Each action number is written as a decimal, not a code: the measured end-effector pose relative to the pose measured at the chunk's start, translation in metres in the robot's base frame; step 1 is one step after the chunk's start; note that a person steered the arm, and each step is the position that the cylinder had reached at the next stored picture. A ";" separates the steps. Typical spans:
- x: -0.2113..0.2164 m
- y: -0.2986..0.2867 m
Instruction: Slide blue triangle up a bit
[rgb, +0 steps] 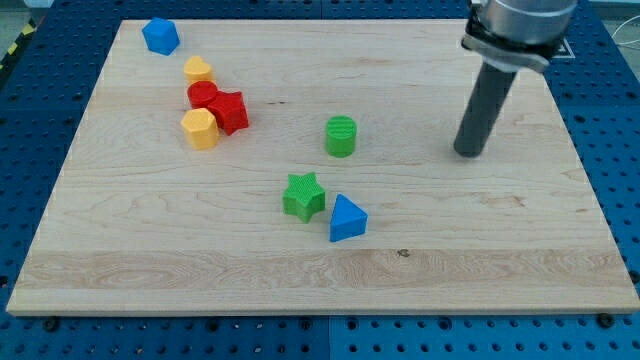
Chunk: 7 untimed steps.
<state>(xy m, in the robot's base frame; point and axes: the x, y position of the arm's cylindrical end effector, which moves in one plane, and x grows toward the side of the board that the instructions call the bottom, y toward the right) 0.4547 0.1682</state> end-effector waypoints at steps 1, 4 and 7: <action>0.044 0.000; 0.127 -0.027; 0.144 -0.096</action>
<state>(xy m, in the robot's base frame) 0.5984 0.0722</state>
